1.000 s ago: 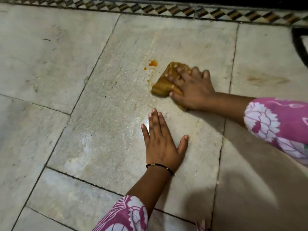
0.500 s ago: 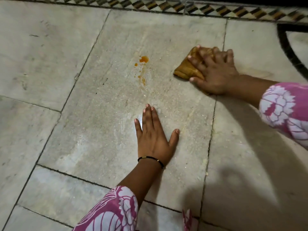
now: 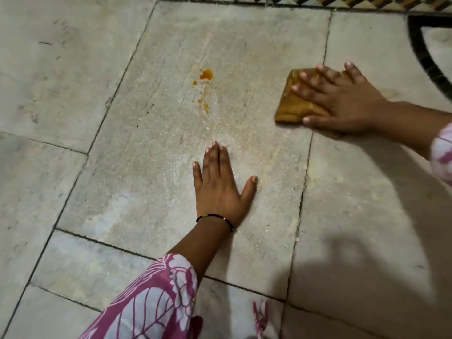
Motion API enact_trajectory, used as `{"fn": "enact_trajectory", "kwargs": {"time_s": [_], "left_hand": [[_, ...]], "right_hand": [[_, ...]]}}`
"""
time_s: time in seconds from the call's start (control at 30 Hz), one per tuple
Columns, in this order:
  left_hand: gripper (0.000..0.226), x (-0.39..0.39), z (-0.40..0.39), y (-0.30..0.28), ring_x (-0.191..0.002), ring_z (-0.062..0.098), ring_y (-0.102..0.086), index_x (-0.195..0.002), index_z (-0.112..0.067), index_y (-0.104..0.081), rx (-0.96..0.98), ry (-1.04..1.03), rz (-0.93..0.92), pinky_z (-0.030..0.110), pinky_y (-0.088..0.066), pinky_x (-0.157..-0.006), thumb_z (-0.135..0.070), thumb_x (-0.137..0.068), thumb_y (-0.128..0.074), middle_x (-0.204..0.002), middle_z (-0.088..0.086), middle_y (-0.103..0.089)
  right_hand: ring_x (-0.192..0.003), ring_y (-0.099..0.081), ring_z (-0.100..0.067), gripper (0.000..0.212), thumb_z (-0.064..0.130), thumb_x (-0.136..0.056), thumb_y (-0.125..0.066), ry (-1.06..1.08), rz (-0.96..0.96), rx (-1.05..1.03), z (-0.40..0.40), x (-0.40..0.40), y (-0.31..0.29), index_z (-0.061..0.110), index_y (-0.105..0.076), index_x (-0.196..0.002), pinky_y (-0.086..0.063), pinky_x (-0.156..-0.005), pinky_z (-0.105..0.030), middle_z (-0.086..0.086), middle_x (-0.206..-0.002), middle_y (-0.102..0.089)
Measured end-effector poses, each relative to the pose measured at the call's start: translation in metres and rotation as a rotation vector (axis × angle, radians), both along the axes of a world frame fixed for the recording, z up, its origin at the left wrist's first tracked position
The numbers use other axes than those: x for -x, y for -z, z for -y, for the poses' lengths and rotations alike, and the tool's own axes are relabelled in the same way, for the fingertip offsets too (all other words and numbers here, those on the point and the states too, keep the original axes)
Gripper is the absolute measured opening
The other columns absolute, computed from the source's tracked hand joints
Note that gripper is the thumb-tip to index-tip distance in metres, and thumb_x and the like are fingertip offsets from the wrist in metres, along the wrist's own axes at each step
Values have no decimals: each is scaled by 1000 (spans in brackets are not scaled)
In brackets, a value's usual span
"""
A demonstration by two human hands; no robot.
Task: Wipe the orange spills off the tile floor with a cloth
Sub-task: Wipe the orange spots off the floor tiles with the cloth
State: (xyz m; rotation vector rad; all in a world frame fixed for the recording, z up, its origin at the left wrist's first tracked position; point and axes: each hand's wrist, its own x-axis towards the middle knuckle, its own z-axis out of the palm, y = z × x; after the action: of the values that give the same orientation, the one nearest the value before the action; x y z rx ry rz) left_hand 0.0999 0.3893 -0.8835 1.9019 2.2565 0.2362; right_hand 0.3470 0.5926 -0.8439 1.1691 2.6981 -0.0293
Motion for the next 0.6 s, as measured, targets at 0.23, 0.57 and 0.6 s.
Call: {"fn": "enact_trajectory", "kwargs": {"time_s": [0.23, 0.57, 0.6], "left_hand": [[88, 1, -4, -16, -145, 20, 4, -149, -9, -7, 154, 30, 25, 44, 5, -117, -66, -84, -26, -158, 7, -2], [86, 126, 10, -74, -139, 28, -26, -146, -8, -17, 271, 632, -363, 57, -29, -106, -61, -80, -30, -151, 14, -29], [85, 146, 9, -79, -135, 31, -32, -145, -5, -20, 301, 623, -433, 58, -31, -102, -61, -81, -30, -148, 17, -34]], "right_hand": [[-145, 9, -25, 69, 68, -89, -13, 207, -36, 38, 14, 98, 7, 37, -4, -149, 15, -106, -62, 1, -159, 5], [-142, -20, -27, 66, 65, -92, -18, -511, 27, -114, 46, -10, 6, 34, -14, -150, -10, -110, -52, -2, -156, -19], [-141, -22, -31, 66, 64, -92, -18, -449, 41, -108, 40, -17, 4, 34, -13, -150, -11, -109, -53, -5, -156, -21]]}}
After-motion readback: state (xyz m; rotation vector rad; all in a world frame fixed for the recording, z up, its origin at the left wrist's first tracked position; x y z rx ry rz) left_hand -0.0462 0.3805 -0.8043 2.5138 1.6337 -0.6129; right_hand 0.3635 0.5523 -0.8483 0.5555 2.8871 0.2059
